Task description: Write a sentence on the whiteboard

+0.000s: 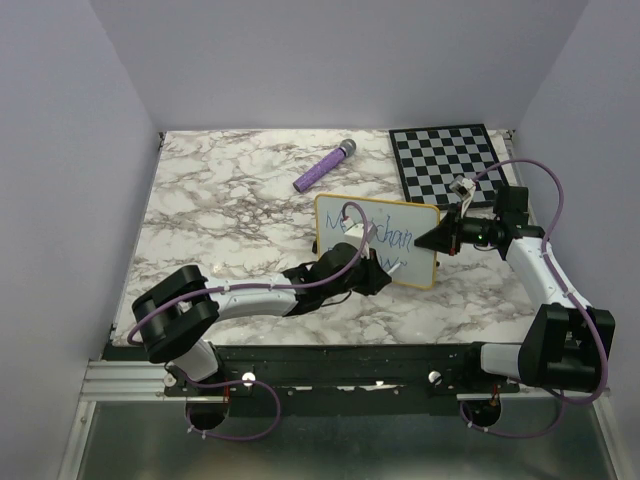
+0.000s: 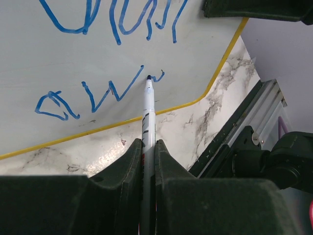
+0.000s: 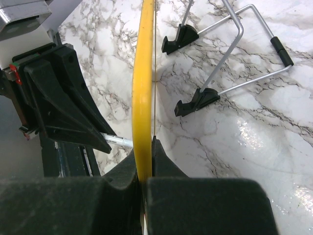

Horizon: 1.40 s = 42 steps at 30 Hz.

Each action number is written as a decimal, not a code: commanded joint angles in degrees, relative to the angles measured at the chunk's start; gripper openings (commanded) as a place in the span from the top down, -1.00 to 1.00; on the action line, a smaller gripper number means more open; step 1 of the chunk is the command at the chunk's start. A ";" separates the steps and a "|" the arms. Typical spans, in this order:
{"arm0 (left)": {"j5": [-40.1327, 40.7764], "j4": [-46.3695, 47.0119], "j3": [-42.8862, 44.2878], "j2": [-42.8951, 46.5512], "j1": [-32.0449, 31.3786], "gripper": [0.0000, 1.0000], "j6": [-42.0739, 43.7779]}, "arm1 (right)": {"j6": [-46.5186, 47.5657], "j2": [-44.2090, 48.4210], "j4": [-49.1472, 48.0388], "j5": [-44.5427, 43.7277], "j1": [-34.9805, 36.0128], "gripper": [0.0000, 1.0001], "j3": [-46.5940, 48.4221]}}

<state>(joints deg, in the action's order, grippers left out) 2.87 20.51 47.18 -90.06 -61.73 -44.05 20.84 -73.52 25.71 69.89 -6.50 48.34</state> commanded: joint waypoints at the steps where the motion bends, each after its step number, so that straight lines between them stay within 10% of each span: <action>1: 2.93 -1.44 -0.77 2.17 0.83 1.00 -0.51 | -0.36 1.18 -0.75 3.41 -0.18 0.99 -0.26; 42: -5.60 -4.69 4.24 -1.26 1.00 1.00 0.02 | -0.27 1.36 -0.67 3.41 -0.18 0.99 -0.17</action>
<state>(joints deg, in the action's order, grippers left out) -2.63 15.31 49.21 -91.33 -61.12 -44.56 20.84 -73.49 25.74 69.89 -6.50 48.34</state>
